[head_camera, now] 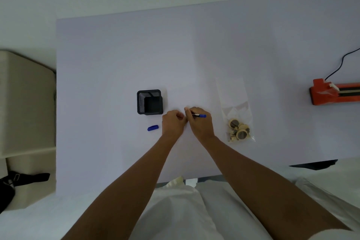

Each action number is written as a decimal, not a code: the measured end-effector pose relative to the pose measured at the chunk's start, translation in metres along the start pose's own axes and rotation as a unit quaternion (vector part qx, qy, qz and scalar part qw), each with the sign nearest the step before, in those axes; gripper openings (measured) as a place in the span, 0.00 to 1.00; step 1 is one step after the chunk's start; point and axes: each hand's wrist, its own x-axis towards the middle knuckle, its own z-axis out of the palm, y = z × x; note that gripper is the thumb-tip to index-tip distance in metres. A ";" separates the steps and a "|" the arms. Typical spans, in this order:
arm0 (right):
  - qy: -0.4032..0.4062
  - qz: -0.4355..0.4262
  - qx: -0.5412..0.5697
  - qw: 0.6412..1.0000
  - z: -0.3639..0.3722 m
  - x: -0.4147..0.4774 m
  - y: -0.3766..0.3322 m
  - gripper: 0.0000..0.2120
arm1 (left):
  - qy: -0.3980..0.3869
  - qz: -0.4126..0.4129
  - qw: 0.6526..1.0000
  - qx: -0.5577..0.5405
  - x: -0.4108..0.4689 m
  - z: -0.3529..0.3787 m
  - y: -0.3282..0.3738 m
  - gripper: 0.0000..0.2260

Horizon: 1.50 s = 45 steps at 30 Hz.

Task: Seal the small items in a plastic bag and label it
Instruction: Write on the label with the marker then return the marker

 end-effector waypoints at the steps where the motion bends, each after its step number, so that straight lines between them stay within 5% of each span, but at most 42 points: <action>1: -0.003 0.001 0.001 1.000 -0.001 0.000 0.000 0.18 | 0.001 0.007 1.000 0.005 -0.003 -0.001 -0.004 0.06; 9: -0.017 -0.005 0.016 1.000 -0.005 -0.003 -0.003 0.20 | 0.065 0.117 0.983 0.125 -0.032 -0.040 -0.061 0.09; 18: -0.042 -0.035 0.041 0.998 -0.004 -0.012 -0.024 0.16 | 0.055 0.115 0.976 0.174 -0.027 -0.074 -0.093 0.12; 24: -0.085 0.090 0.168 0.978 0.000 -0.020 -0.061 0.19 | 0.032 0.093 0.993 0.070 -0.038 -0.075 -0.076 0.09; 32: -0.076 0.046 0.184 0.979 -0.008 -0.024 -0.111 0.21 | 0.017 0.128 0.985 -0.116 -0.073 -0.113 -0.042 0.07; 45: -0.061 0.021 0.237 0.969 -0.020 -0.033 -0.168 0.21 | 0.059 0.179 0.976 -0.105 -0.097 -0.148 -0.009 0.09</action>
